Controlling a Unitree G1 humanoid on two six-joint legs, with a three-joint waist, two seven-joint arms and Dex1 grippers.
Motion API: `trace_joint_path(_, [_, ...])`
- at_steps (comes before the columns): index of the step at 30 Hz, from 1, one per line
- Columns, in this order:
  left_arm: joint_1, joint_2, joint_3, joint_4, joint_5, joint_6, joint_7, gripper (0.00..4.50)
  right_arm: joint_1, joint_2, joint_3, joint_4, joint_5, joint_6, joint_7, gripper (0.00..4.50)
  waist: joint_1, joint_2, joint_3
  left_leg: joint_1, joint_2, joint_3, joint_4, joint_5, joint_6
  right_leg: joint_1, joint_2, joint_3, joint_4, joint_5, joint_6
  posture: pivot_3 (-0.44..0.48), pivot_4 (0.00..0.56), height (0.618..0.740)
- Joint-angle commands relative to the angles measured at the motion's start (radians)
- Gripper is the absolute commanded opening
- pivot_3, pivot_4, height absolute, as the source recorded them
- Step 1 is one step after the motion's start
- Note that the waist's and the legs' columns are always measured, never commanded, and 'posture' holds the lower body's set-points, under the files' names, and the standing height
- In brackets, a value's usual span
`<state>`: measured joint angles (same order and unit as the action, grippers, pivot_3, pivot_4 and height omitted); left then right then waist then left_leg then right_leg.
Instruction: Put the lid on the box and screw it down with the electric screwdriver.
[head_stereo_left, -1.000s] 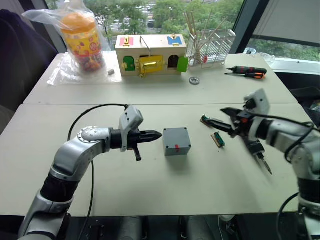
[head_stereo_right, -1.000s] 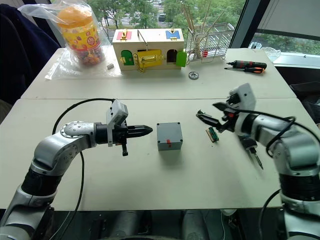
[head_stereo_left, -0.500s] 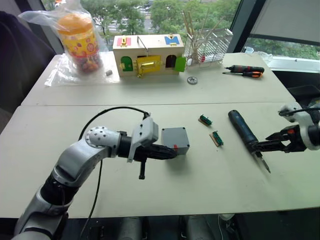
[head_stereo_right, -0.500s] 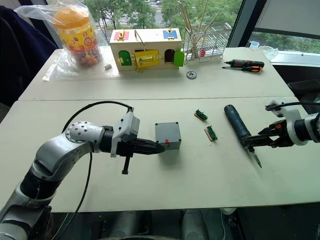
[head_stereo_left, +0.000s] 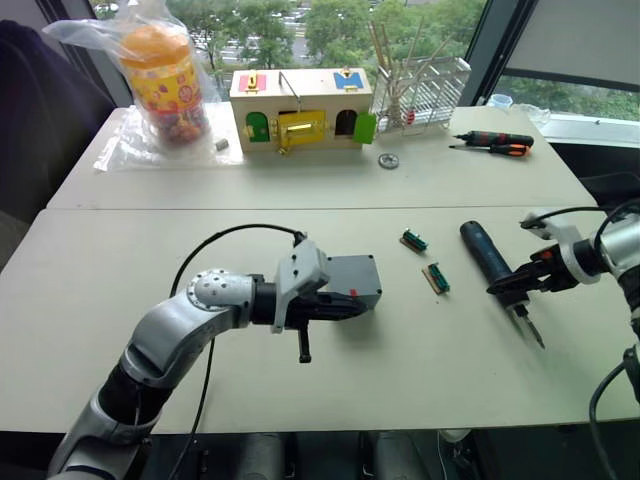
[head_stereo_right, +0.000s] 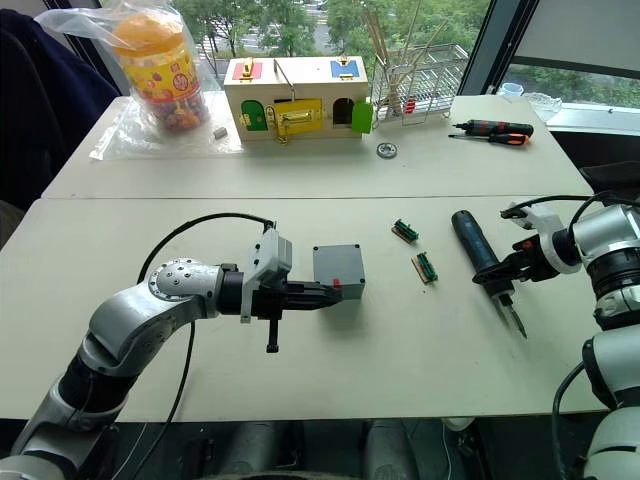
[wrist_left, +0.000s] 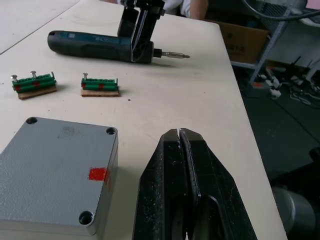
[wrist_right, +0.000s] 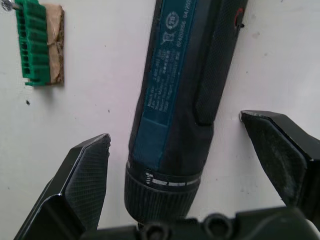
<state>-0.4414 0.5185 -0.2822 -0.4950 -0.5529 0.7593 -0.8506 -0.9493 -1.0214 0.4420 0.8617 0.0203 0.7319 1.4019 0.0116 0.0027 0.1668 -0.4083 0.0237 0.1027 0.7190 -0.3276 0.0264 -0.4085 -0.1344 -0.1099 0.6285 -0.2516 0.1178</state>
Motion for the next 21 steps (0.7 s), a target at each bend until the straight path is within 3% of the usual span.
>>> trace_joint_path(1, [0.004, -0.005, 0.015, -0.031, 0.006, -0.013, 0.023, 0.00, -0.003, 0.011, 0.029, 0.033, -0.076, -0.058, 0.048, 4.48, 0.000, 0.000, 0.000, 0.000, 0.000, 0.000, 0.000, 0.000, 0.000, 0.000, 0.000, 0.000, 0.000, 0.000, 0.000, 0.000, 0.150, 0.711])
trace_joint_path(4, [0.001, -0.013, 0.012, -0.020, 0.014, -0.019, 0.040, 0.00, -0.009, 0.042, 0.037, 0.058, -0.123, -0.079, 0.062, 3.81, 0.000, 0.000, 0.000, 0.000, 0.000, -0.001, 0.001, 0.000, 0.000, 0.001, 0.000, -0.001, 0.000, 0.000, 0.000, 0.000, 0.150, 0.711])
trace_joint_path(9, [0.005, -0.013, 0.015, -0.013, 0.024, -0.027, 0.045, 0.00, 0.007, 0.055, 0.053, 0.085, -0.205, -0.138, 0.069, 1.93, -0.001, -0.001, -0.001, 0.001, 0.000, -0.001, 0.001, 0.000, -0.001, 0.002, 0.001, -0.002, 0.000, 0.000, 0.000, 0.000, 0.150, 0.711])
trace_joint_path(16, [-0.011, -0.017, 0.021, 0.045, 0.046, -0.062, 0.040, 0.00, 0.043, 0.027, 0.005, 0.081, -0.261, -0.235, -0.006, 1.80, 0.003, -0.003, -0.002, 0.003, 0.000, -0.003, 0.002, 0.000, -0.001, 0.010, 0.000, -0.006, -0.003, 0.000, 0.000, 0.000, 0.150, 0.711])
trace_joint_path(21, [-0.046, -0.003, 0.032, 0.110, 0.055, -0.096, -0.006, 0.00, -0.064, 0.021, -0.154, 0.041, -0.182, -0.148, -0.082, 1.80, 0.001, -0.001, -0.001, 0.004, -0.001, -0.007, 0.002, 0.000, -0.001, 0.013, 0.000, -0.007, -0.006, 0.001, 0.000, 0.000, 0.150, 0.711])
